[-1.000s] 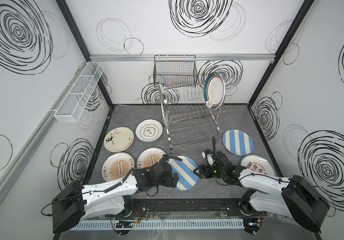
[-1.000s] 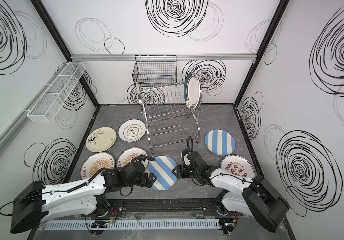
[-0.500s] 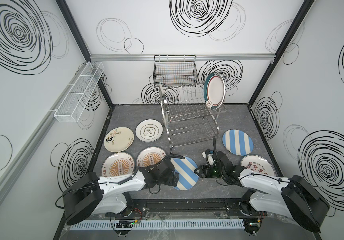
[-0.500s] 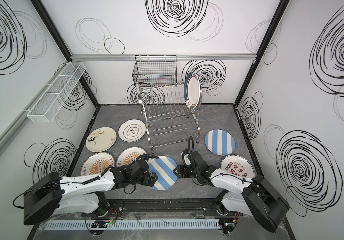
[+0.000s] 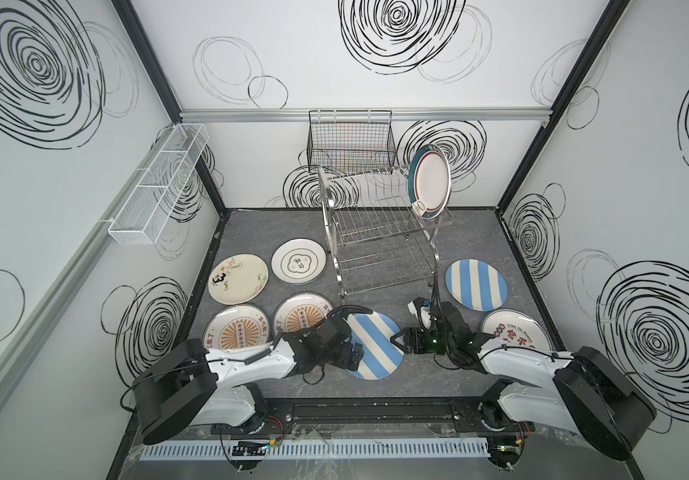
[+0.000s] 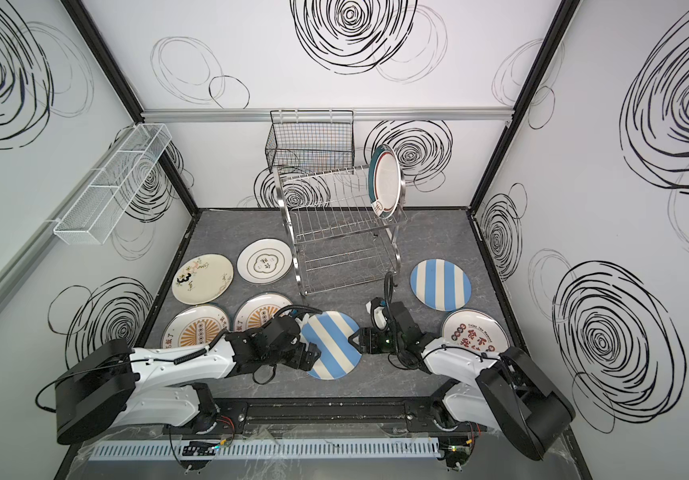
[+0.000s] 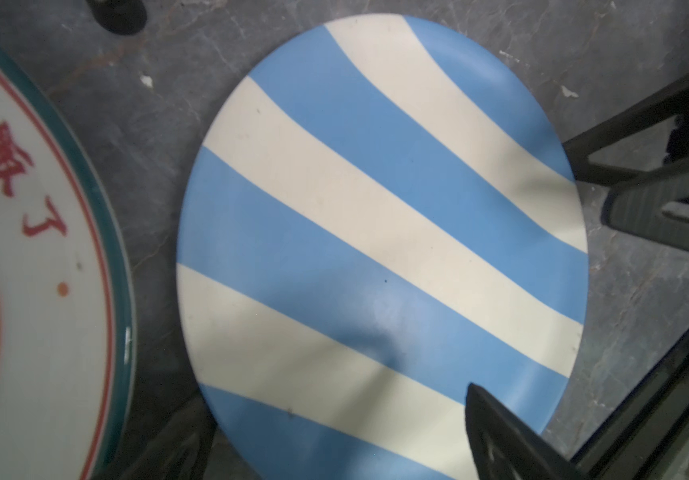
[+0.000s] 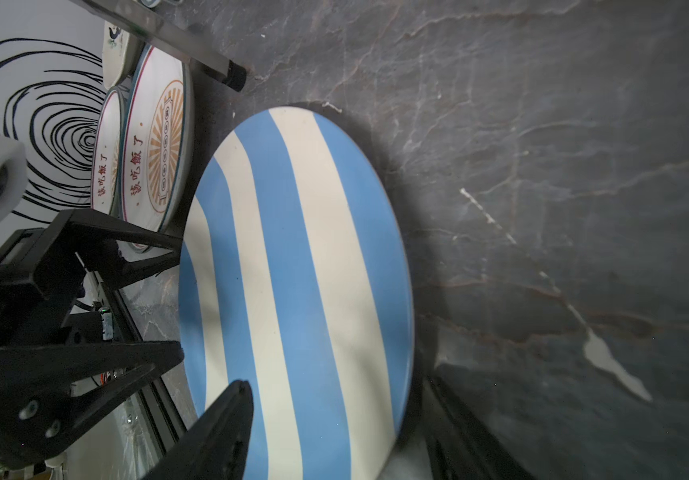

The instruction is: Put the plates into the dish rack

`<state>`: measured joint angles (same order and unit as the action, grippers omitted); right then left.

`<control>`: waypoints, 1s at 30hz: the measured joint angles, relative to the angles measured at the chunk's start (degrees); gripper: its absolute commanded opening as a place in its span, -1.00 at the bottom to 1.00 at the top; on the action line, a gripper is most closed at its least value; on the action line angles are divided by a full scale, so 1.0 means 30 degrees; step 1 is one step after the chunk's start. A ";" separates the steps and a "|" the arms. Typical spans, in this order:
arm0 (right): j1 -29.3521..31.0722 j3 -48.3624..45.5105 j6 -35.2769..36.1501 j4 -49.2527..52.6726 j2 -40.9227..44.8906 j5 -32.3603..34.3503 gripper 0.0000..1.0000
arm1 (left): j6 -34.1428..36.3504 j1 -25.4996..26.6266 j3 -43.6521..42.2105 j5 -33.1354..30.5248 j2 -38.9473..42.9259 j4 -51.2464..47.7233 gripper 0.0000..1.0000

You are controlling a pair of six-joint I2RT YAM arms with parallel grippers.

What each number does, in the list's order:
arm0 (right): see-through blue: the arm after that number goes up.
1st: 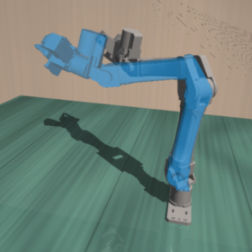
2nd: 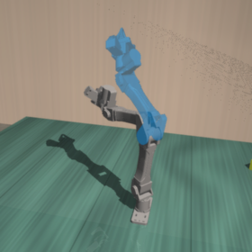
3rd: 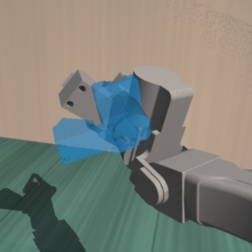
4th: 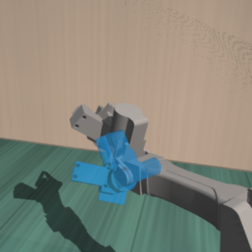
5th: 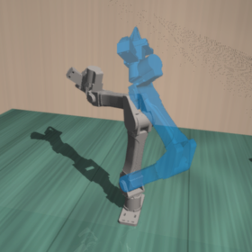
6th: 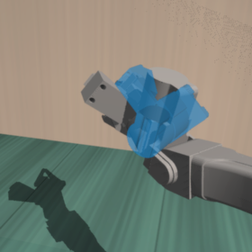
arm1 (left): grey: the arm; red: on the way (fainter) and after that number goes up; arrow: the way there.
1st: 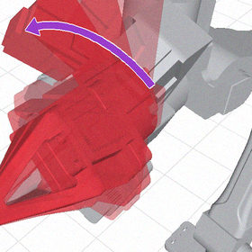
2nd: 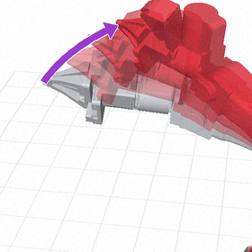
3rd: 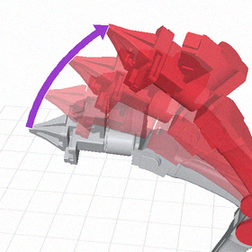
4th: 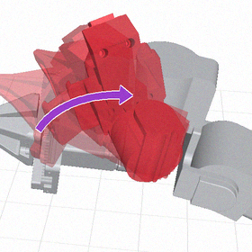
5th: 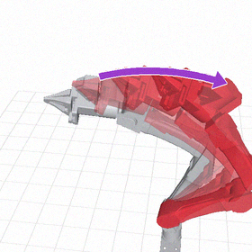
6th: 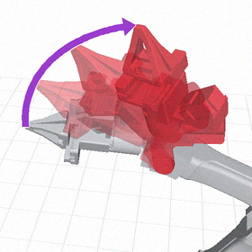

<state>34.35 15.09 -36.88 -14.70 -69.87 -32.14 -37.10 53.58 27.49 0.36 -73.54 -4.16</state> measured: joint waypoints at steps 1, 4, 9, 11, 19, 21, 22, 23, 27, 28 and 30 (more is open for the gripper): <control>-0.0044 -0.0102 0.0000 -0.0240 -0.0029 -0.0117 0.38 | 0.0022 0.0000 0.0000 0.0044 -0.0007 0.0022 0.92; -0.0364 -0.0568 -0.0080 -0.1129 -0.0051 -0.0641 0.35 | 0.0015 0.0015 -0.0007 0.0226 -0.0080 0.0248 0.92; -0.1180 -0.1472 -0.0386 -0.2237 0.0226 -0.1625 0.24 | 0.0022 0.0204 -0.0153 0.0350 -0.0342 0.1056 0.92; -0.1472 -0.1829 -0.0597 -0.2463 0.0532 -0.1872 0.16 | 0.0044 0.0335 -0.0160 0.0335 -0.0510 0.1428 0.92; -0.2215 -0.2849 -0.1494 -0.2572 0.1610 -0.3075 -0.25 | 0.0386 0.1035 0.0036 0.0423 -0.1428 0.2856 0.92; -0.2419 -0.2863 -0.1596 -0.2565 0.2047 -0.3315 -0.31 | 0.0452 0.1071 0.0058 0.0503 -0.1464 0.2892 0.92; -0.2514 -0.2863 -0.1610 -0.2543 0.2280 -0.3373 -0.34 | 0.0452 0.1078 0.0058 0.0517 -0.1464 0.2892 0.92; -0.2608 -0.2863 -0.1617 -0.2514 0.2528 -0.3432 -0.37 | 0.0466 0.1086 0.0058 0.0532 -0.1464 0.2900 0.92; -0.2849 -0.2863 -0.1683 -0.2076 0.3344 -0.3541 -0.48 | 0.0517 0.1086 0.0073 0.0685 -0.1464 0.2892 0.92; -0.2856 -0.2863 -0.1654 -0.1982 0.3453 -0.3563 -0.53 | 0.0517 0.1086 0.0095 0.0721 -0.1464 0.2871 0.92; -0.2885 -0.2856 -0.1639 -0.1698 0.3650 -0.3534 -0.63 | 0.0532 0.1086 0.0138 0.0750 -0.1464 0.2841 0.92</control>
<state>25.69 6.52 -41.80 -19.79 -58.92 -42.74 -35.51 56.84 27.90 2.61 -77.93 4.36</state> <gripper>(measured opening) 0.214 0.959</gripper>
